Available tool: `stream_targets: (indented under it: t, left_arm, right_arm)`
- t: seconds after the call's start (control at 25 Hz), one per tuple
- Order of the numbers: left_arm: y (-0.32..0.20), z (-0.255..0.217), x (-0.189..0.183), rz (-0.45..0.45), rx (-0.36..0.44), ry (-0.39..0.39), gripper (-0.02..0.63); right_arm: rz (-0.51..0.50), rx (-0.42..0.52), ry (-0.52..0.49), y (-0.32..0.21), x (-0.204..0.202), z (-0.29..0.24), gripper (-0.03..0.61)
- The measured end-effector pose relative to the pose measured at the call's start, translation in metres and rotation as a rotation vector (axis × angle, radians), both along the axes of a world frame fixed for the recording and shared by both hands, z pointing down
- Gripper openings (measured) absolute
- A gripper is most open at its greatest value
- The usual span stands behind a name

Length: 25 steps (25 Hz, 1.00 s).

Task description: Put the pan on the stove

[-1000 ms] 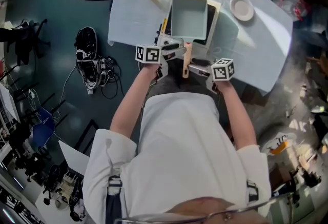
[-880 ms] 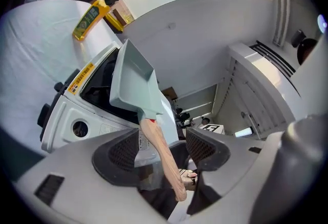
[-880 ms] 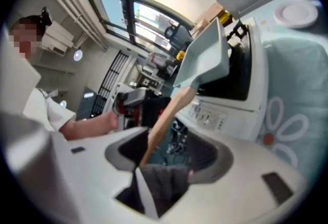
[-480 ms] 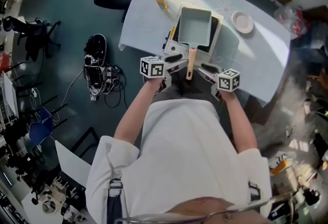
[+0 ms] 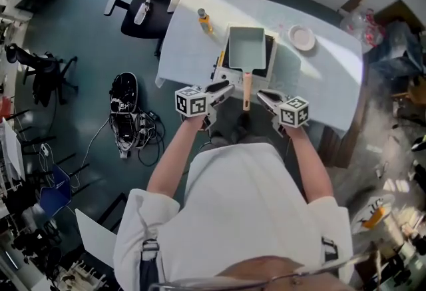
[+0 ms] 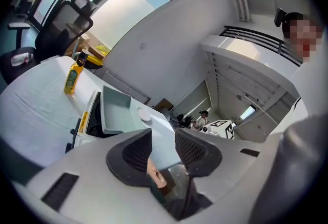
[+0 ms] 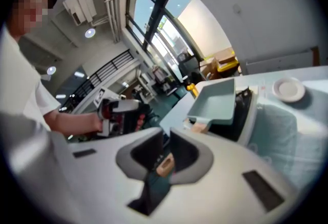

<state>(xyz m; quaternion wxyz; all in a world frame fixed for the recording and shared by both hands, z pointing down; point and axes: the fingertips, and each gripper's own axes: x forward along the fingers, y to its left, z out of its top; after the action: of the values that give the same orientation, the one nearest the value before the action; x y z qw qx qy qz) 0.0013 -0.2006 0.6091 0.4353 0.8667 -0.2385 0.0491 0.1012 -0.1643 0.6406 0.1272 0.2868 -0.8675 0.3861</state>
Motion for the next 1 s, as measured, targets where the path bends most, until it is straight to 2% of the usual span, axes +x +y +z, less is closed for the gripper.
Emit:
stream_targets:
  t: [0.08, 0.36, 0.64, 0.84, 1.0]
  left_arm:
    - [-0.001, -0.008, -0.008, 0.001, 0.029, -0.003, 0.122]
    - [0.016, -0.036, -0.03, 0.033, 0.104, 0.009, 0.05]
    - [0.043, -0.059, -0.047, 0.084, 0.208, -0.039, 0.031]
    - [0.059, -0.073, -0.051, 0.103, 0.237, -0.04, 0.031]
    - [0.072, -0.08, -0.048, 0.135, 0.26, -0.055, 0.031]
  right_arm:
    - [0.032, 0.022, 0.02, 0.001, 0.001, -0.008, 0.054]
    - [0.152, 0.102, 0.09, 0.017, -0.007, -0.038, 0.04]
    - [0.273, 0.203, 0.127, 0.044, -0.019, -0.07, 0.038]
    - [0.342, 0.252, 0.154, 0.07, -0.016, -0.093, 0.04]
    - [0.354, 0.287, 0.184, 0.087, -0.013, -0.105, 0.04]
